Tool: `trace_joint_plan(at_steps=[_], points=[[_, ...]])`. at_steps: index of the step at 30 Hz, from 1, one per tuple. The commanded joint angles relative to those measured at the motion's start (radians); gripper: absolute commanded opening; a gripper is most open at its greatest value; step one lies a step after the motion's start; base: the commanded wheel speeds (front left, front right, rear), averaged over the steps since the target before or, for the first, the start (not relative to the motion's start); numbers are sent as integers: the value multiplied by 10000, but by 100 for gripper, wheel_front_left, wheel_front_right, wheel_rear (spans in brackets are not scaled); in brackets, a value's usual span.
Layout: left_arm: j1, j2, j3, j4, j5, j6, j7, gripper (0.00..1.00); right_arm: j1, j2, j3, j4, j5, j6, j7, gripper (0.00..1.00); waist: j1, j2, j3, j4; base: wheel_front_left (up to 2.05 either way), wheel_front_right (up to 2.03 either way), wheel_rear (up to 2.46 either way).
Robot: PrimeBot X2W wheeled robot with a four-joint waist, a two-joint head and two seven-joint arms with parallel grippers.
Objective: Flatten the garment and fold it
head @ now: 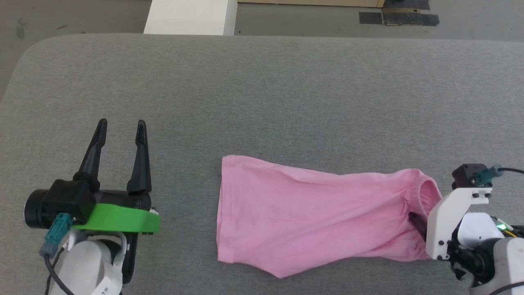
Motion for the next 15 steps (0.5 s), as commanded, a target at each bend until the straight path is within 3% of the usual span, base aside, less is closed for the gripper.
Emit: trace_joint_plan(at_steps=[1, 2, 8, 15], points=[[49, -109, 113, -3, 126, -129, -45, 100, -142, -38, -5, 168, -5, -15, 65, 4, 0, 0, 37, 44, 0, 0, 0], [65, -210, 204, -19, 189, -226, -46, 100, -189, -94, -4, 225, 28, -15, 74, 0, 0, 0, 42, 53, 0, 0, 0], [113, -546, 700, 66, 497, -684, -46, 100, -506, -546, -239, 297, 329, -15, 134, 0, 0, 0, 43, -40, 0, 0, 0], [20, -829, 982, 183, 815, -1083, -46, 100, -1015, -1955, -1619, 822, -173, -15, 485, 0, 0, 0, 44, -77, 0, 0, 0]])
